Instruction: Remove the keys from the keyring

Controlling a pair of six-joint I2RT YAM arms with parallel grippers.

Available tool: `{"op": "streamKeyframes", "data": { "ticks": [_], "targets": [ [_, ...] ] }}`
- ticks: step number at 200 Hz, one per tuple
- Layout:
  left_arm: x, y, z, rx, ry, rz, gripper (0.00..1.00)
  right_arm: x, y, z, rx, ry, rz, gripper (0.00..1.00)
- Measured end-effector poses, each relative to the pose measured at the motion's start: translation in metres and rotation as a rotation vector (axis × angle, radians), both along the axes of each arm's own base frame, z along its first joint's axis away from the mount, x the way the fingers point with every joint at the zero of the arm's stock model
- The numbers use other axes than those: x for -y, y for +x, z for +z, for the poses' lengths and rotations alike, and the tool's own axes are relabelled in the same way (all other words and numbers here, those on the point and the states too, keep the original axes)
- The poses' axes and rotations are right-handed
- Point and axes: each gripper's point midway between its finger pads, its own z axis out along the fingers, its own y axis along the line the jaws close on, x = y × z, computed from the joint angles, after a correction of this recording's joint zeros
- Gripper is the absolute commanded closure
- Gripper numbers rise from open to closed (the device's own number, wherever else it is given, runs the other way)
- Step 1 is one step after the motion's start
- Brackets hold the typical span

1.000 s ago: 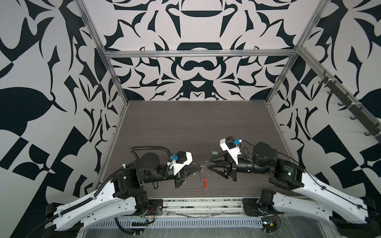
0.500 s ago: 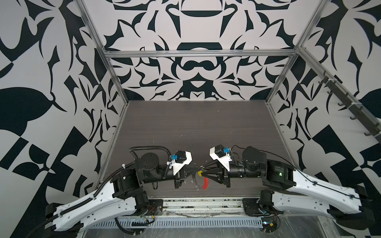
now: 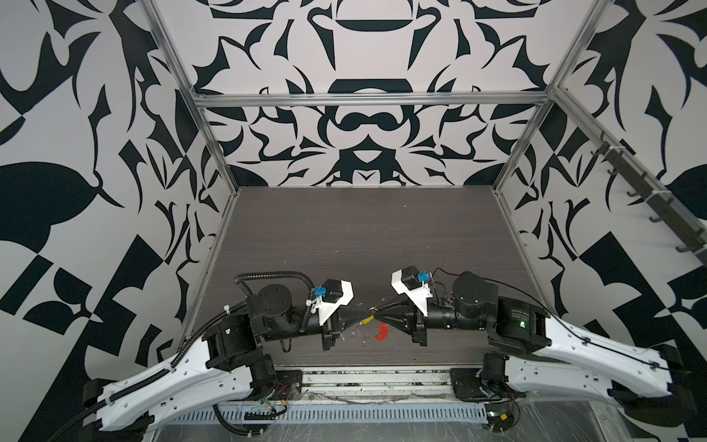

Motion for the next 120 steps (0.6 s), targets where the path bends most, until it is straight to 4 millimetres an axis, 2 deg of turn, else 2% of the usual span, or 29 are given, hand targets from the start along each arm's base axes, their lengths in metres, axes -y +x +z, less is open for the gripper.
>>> {"op": "streamKeyframes", "data": {
  "ticks": [14, 25, 33, 64, 97, 120],
  "targets": [
    [0.0, 0.001, 0.0, -0.002, 0.002, 0.007, 0.99, 0.0, 0.0, 0.001, -0.004, 0.002, -0.004, 1.0],
    [0.0, 0.002, -0.001, -0.004, 0.002, 0.01, 0.8, 0.001, 0.001, 0.002, -0.008, -0.002, -0.01, 1.0],
    [0.0, 0.001, 0.0, -0.009, 0.001, 0.008, 0.72, 0.002, 0.003, 0.002, -0.008, -0.009, -0.022, 1.0],
    [-0.006, 0.003, -0.001, -0.035, 0.025, 0.033, 0.65, 0.005, 0.008, 0.002, -0.029, -0.074, -0.055, 1.0],
    [-0.016, 0.005, 0.013, -0.047, 0.034, 0.071, 0.6, 0.007, 0.011, 0.005, -0.055, -0.163, -0.08, 1.0],
    [-0.016, 0.009, 0.022, -0.069, 0.058, 0.096, 0.58, 0.009, 0.016, -0.002, -0.075, -0.244, -0.109, 1.0]
  ]
}}
